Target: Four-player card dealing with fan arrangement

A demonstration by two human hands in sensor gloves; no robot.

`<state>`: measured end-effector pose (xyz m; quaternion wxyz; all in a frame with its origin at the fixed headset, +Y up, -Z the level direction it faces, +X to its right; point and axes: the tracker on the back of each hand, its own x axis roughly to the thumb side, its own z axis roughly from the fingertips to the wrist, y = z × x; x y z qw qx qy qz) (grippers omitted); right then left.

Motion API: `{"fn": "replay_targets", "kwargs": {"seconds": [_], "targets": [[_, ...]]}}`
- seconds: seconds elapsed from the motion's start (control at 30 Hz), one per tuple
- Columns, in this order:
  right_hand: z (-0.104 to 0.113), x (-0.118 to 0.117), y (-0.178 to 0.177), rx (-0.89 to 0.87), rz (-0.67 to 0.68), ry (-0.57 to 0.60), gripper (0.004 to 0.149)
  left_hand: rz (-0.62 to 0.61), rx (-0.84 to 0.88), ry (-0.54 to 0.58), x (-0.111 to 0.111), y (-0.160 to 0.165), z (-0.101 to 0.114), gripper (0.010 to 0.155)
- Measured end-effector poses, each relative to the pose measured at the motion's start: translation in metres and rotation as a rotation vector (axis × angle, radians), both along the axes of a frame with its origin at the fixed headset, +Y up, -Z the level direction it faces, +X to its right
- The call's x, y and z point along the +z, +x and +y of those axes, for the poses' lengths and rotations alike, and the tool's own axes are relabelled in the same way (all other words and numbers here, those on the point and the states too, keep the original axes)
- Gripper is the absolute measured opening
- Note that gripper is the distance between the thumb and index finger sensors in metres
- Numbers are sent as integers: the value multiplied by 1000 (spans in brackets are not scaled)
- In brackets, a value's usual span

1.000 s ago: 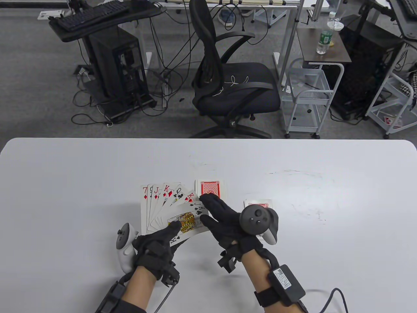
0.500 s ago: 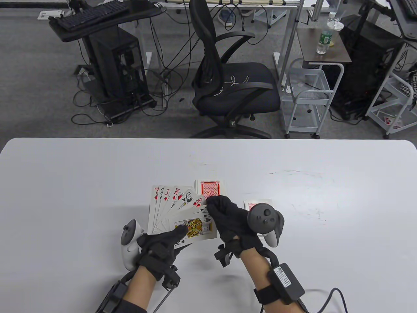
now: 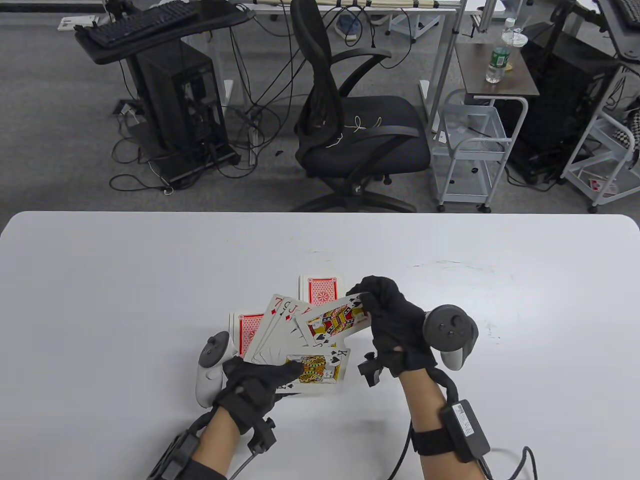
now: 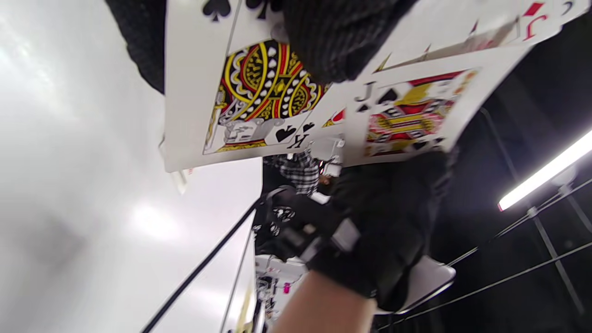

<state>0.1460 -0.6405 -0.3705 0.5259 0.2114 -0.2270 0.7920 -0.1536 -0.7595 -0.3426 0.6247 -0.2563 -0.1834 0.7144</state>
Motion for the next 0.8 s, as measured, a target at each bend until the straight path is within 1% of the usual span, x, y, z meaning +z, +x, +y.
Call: {"fn": "replay_targets", "kwargs": {"seconds": [0.17,0.37,0.43,0.5,0.57,0.63,0.73,0.8], "targets": [[16,7,5,-39,-15,91,40,-63,-118,12,2,10,-1,57],[25,11,7,-52,-72,140,40,-113,-207,14,3,17,-3,57],[27,12,9,-21,-85,150,40,-121,-218,12,3,18,-4,57],[27,13,8,63,-118,166,39,-113,-205,4,3,17,-4,57],[24,12,2,123,-88,158,39,-98,-184,-5,2,14,-4,57],[17,10,-10,162,-8,113,38,-84,-165,-10,1,11,-3,57],[7,7,-27,164,93,44,37,-66,-137,-21,0,6,-3,57],[1,7,-37,160,134,14,37,-54,-120,-24,0,4,-2,57]]}}
